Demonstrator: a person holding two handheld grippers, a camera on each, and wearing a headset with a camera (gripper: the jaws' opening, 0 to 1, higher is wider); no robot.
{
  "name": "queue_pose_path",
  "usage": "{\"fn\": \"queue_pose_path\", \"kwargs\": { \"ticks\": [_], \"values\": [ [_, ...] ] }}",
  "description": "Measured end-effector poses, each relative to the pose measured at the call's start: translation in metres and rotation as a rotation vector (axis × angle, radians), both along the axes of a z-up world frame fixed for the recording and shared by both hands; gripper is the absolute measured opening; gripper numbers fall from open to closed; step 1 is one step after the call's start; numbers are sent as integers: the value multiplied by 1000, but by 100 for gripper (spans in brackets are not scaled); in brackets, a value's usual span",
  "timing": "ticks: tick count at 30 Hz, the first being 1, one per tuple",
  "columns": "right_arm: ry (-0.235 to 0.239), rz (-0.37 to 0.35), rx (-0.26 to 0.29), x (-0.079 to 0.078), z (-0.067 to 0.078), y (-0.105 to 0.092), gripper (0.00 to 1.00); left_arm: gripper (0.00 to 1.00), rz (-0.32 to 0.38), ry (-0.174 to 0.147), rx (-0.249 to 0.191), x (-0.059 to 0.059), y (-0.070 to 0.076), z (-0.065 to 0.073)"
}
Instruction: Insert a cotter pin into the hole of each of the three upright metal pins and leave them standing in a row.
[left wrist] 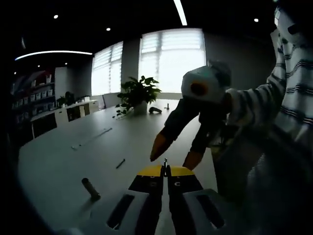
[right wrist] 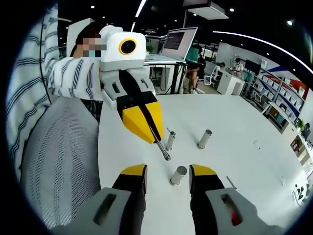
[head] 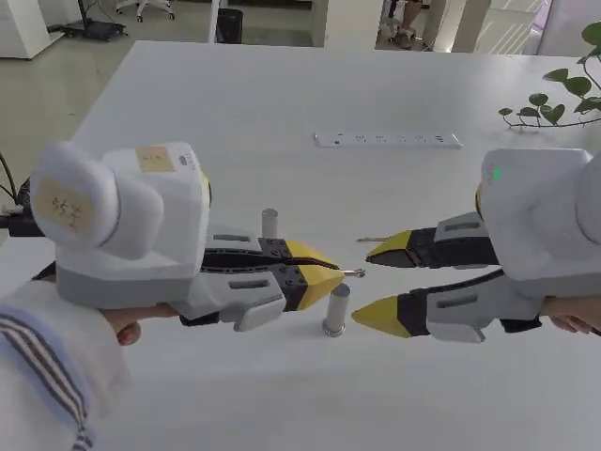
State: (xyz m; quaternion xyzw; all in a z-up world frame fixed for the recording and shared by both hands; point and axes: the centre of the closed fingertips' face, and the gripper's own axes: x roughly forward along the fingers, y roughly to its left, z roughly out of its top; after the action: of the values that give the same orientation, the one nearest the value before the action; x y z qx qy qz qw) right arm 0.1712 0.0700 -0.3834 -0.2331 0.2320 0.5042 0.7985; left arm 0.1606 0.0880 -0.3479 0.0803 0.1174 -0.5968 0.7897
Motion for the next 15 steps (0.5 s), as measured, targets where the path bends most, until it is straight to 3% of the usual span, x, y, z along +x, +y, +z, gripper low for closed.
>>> {"fn": "queue_pose_path", "kwargs": {
  "ticks": [8, 10, 13, 15],
  "values": [
    [56, 50, 61, -13, 7, 11, 24, 0, -37, -68, -28, -4, -1, 12],
    [68, 54, 72, -16, 7, 13, 22, 0, -51, -69, -31, -6, -1, 14],
    [82, 66, 93, -19, 9, 15, 15, 0, -71, -72, -22, -8, -2, 13],
    [93, 72, 112, -21, 11, 17, 10, 0, -86, -77, 8, -10, -2, 8]
  ]
}}
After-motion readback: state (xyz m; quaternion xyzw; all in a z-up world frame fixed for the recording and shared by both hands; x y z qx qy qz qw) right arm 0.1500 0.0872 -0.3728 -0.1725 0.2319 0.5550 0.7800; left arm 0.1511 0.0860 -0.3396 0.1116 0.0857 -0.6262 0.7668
